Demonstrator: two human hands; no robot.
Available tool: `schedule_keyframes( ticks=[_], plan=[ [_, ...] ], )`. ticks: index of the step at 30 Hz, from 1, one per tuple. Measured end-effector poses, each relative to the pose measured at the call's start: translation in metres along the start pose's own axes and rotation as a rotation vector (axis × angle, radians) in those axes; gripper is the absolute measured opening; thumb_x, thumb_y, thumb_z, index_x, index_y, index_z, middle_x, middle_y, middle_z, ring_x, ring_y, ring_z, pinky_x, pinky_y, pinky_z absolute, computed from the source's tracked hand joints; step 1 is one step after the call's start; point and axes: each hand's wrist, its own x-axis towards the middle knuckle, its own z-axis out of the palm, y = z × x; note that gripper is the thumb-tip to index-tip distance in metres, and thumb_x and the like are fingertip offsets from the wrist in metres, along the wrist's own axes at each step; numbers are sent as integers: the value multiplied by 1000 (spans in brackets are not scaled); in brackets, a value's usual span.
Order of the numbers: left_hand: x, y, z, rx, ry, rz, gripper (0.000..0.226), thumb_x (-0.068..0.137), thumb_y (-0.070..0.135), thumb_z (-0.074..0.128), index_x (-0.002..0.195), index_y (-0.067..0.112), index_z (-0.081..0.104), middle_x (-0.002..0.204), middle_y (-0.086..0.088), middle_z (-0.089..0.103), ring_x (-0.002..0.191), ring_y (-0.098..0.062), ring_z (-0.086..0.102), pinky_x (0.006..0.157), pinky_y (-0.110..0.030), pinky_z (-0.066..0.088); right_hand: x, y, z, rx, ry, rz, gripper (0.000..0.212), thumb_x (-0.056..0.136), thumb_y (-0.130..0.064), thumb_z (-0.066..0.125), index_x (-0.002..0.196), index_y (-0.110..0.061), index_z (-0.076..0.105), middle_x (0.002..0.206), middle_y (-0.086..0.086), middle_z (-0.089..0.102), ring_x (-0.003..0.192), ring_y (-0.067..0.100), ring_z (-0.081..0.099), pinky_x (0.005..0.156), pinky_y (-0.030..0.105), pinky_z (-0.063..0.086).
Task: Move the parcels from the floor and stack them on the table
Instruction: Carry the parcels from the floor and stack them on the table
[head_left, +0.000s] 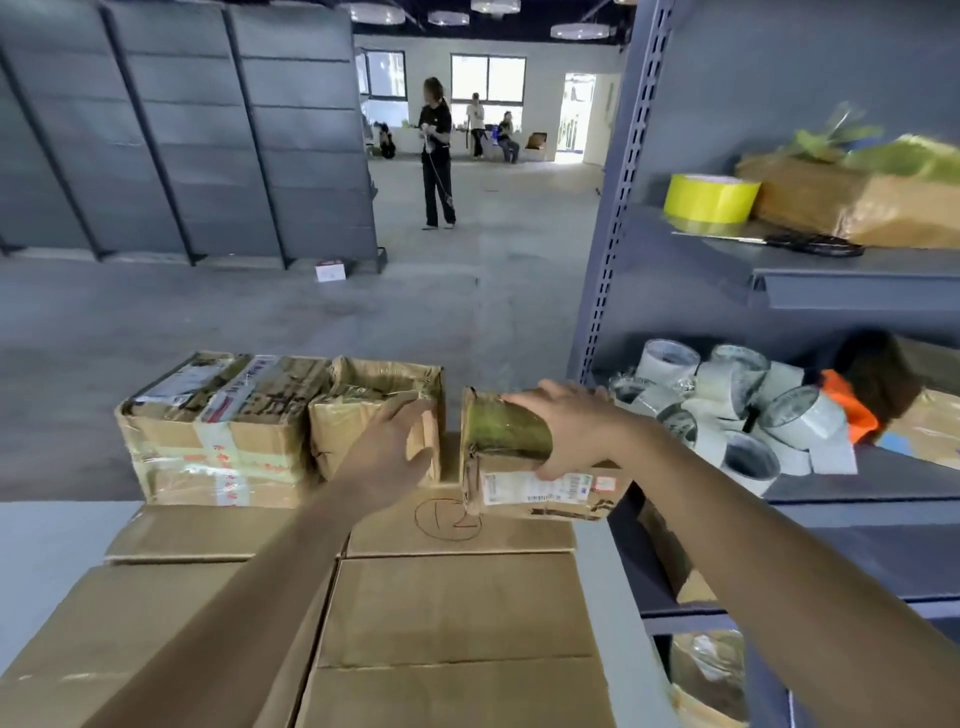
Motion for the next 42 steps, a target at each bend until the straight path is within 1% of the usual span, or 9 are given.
schedule_keyframes(
  ticks=[3, 6, 9, 13, 21, 33, 36, 38, 42],
  plan=[
    [30, -7, -7, 150, -17, -21, 61, 92, 20, 53, 148, 22, 29, 156, 3, 22, 144, -17, 17, 113, -33, 25, 21, 12, 0, 7, -27, 37, 110, 65, -52, 76, 149, -49, 5, 148, 3, 27, 132, 28, 34, 97, 45, 38],
    [52, -18, -7, 293, -121, 12, 63, 93, 21, 51, 150, 19, 25, 158, -1, 17, 147, -19, 8, 119, -40, 15, 41, 17, 0, 26, -48, 47, 109, 65, -54, 76, 149, -48, 7, 138, 1, 33, 127, 26, 36, 93, 44, 41],
    [60, -31, -3, 270, -242, -44, 67, 92, 21, 53, 150, 25, 21, 158, -1, 21, 146, -21, 14, 117, -48, 19, 61, 18, 1, 34, -71, 44, 110, 64, -54, 77, 148, -48, 7, 139, 0, 33, 128, 26, 36, 95, 45, 41],
    [57, -42, 8, 178, -204, -41, 72, 89, 18, 58, 150, 28, 19, 153, 2, 30, 143, -20, 20, 113, -44, 28, 86, 17, 5, 52, -82, 26, 109, 64, -52, 79, 148, -50, 9, 143, -2, 30, 129, 25, 35, 97, 45, 42],
    [60, -52, 8, 130, -197, -13, 70, 90, 25, 57, 149, 32, 20, 151, 5, 31, 142, -17, 19, 111, -37, 25, 121, 14, 20, 61, -132, -14, 108, 64, -53, 79, 148, -49, 11, 152, -5, 21, 137, 24, 31, 101, 46, 37],
    [64, -56, 3, 115, -251, 16, 68, 91, 29, 56, 149, 33, 20, 152, 6, 29, 142, -16, 19, 112, -37, 25, 131, 20, 18, 17, -156, 11, 105, 68, -50, 77, 148, -49, 10, 157, -5, 13, 145, 24, 15, 111, 60, 24],
    [65, -54, 3, 121, -253, 11, 68, 91, 29, 56, 149, 31, 21, 152, 6, 29, 142, -16, 20, 112, -37, 25, 133, 15, 20, 19, -158, 9, 105, 69, -46, 78, 149, -48, 10, 157, -4, 14, 144, 24, 17, 110, 57, 28],
    [66, -51, 4, 189, -242, 7, 66, 92, 30, 55, 149, 29, 22, 150, 4, 32, 140, -20, 24, 110, -40, 29, 132, 13, 22, 24, -155, 1, 106, 69, -48, 77, 150, -48, 8, 157, -5, 12, 145, 24, 16, 110, 54, 29],
    [78, -32, 8, 520, -188, 0, 59, 91, 50, 49, 141, 24, 31, 137, -3, 46, 125, -26, 44, 96, -46, 40, 120, 23, 22, 157, -111, -14, 101, 69, -69, 68, 149, -49, 11, 162, -8, 0, 149, 20, -1, 116, 58, 10]
  ],
)
